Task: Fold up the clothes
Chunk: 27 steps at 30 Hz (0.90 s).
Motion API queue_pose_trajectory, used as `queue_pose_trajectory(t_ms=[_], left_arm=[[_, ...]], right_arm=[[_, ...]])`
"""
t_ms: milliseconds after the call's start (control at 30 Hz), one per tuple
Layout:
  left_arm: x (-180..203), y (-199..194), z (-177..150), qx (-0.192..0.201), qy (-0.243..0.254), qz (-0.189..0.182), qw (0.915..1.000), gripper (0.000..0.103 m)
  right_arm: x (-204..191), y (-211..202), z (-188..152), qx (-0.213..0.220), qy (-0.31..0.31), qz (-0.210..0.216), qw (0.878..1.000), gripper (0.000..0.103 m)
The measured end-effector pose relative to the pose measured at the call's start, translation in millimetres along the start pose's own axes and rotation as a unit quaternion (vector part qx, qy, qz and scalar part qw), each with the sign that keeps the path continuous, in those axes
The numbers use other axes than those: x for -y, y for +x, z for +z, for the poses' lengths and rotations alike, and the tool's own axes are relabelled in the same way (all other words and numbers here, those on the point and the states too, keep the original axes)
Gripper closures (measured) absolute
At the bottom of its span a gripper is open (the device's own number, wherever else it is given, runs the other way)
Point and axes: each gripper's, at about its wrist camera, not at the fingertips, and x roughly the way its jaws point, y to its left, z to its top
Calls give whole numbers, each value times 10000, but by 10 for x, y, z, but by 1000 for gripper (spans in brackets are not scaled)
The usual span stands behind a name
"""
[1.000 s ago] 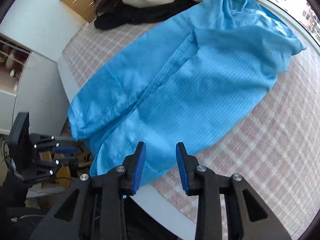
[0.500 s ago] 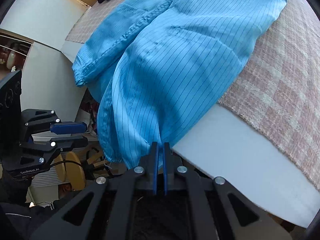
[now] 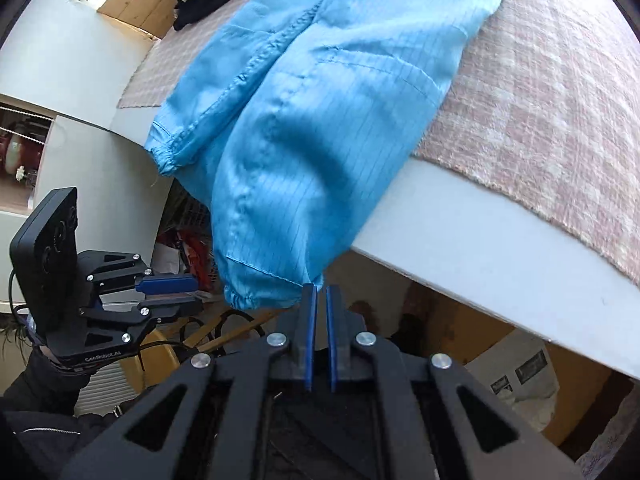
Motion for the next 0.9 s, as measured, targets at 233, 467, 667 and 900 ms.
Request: queue_pose_trajectory(t_ms=[233,467,667,900], left_arm=[[-300,-74,219,210,-134,364,9990,85],[-582,107,331,167,-350,99,9992,85],[-514,-56,403,356,-334,-287,9984,86],[-626,-855,434,1052,-167,547,9928,85]], right_arm=[[-307,387,195,-117,-57,209,9997,97],[-373,254,352,-64,-234,-161,9996,97],[-536,636,509,-417,-209,26,9989,97],[-848,852,898,-346,-32,335,9988,97]])
